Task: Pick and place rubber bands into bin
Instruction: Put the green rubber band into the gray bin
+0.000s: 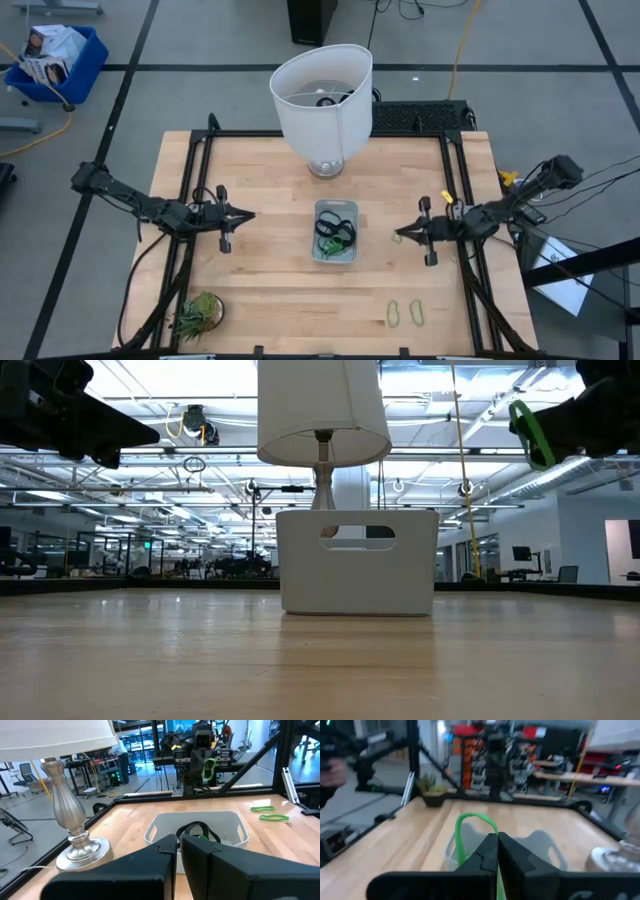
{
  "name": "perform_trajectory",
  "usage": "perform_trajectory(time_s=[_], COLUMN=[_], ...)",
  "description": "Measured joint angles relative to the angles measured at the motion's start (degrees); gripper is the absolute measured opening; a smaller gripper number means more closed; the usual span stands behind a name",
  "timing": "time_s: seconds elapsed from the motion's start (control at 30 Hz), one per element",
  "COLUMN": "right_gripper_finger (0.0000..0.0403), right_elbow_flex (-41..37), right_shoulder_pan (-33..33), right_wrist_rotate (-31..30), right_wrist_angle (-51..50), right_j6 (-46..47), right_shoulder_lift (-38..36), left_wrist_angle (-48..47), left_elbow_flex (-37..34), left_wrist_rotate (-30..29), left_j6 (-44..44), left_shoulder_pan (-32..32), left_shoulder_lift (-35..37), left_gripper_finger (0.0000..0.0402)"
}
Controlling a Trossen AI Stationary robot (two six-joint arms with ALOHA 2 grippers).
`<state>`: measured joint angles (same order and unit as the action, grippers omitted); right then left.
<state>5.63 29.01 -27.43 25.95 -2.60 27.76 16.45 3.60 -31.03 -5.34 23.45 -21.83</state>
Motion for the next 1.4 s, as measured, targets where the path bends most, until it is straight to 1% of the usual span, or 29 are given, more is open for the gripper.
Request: perform_trajectory(time_s=[0.13,0.23,0.57,0.7,0.77,0.87,1.0,1.13,1.3,1.4], right_gripper_finger=[0.0000,0.0000,0.0000,0.0000,0.0000,0.0000,0.0000,0.0000,0.0000,0.0000], right_elbow_flex=[-3.5,-4.5,-4.6,-4.7,-4.7,-3.7,-0.9,4.2,11.7,16.7], right_shoulder_pan=[-0.9,-1.4,-1.3,-2.1,-3.1,-4.9,-7.1,-9.3,-11.8,-13.5], right_wrist_rotate=[-1.1,-1.2,-1.2,-3.6,-3.7,0.0,2.3,5.3,8.3,11.4], right_wrist_angle=[5.7,6.0,5.9,8.5,11.2,14.3,13.8,15.0,14.3,14.8], right_j6=[-1.7,-1.9,-1.6,-1.2,-1.2,-1.3,-1.1,-1.1,-0.9,-0.8], right_shoulder_lift=[-2.4,-2.8,-2.8,-1.8,-0.3,3.0,9.5,17.8,30.1,37.0], left_wrist_angle=[0.0,-0.1,-0.1,-0.1,-0.1,0.0,0.1,0.1,0.3,0.3], left_elbow_flex=[0.0,0.0,0.0,0.0,0.0,0.0,0.0,0.0,0.0,0.0], left_wrist_rotate=[-0.3,-0.4,-0.5,-0.5,-0.5,-0.5,-0.6,-0.6,-0.6,-0.6], left_j6=[-0.1,0.1,0.0,0.0,-0.2,-0.3,-0.4,-0.4,-0.5,-0.5], left_shoulder_pan=[0.0,0.0,0.0,0.0,0.0,0.0,0.0,0.0,0.0,0.0], left_shoulder_lift=[0.0,0.0,0.0,0.0,0.0,0.0,0.0,0.0,0.0,0.0], left_gripper_finger=[0.0033,0.0033,0.0033,0.0033,0.0033,0.0033,0.0033,0.0033,0.0033,0.0033])
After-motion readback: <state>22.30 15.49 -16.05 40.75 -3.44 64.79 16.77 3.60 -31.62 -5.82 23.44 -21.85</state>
